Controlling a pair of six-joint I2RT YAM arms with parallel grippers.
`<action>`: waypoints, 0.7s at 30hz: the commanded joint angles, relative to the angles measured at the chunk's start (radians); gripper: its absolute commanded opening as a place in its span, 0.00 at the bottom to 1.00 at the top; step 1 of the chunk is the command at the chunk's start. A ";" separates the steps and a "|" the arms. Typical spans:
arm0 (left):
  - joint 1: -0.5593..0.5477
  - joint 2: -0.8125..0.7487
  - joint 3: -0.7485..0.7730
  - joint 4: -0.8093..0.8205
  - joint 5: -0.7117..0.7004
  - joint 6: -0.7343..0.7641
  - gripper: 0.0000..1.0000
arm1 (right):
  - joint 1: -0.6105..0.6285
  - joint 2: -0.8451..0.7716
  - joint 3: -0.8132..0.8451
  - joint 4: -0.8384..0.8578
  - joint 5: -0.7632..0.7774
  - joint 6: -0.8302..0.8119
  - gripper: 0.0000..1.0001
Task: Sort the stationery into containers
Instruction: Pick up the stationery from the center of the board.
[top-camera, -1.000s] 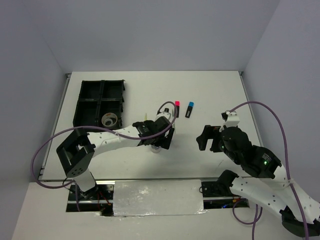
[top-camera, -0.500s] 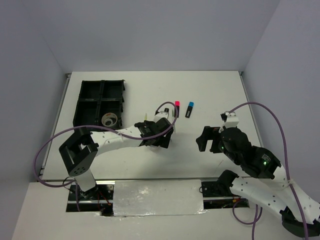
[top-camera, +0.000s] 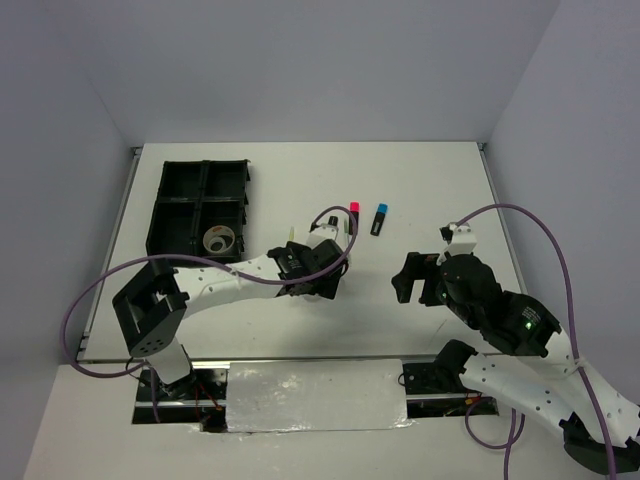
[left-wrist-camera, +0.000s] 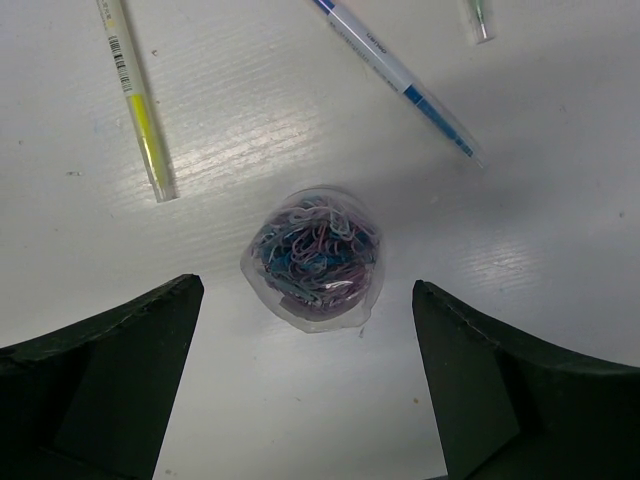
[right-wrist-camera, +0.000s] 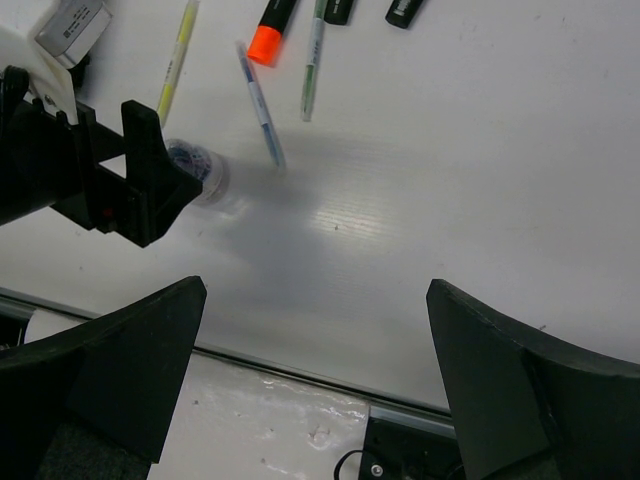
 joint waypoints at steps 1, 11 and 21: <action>-0.004 -0.003 0.034 -0.011 -0.034 -0.015 0.99 | 0.000 0.007 -0.011 0.035 -0.002 -0.015 1.00; 0.036 0.086 0.052 0.030 0.001 0.019 0.99 | 0.000 0.005 -0.009 0.032 -0.005 -0.018 1.00; 0.047 0.120 0.042 0.067 0.054 0.040 0.63 | 0.000 0.019 -0.002 0.030 -0.005 -0.020 1.00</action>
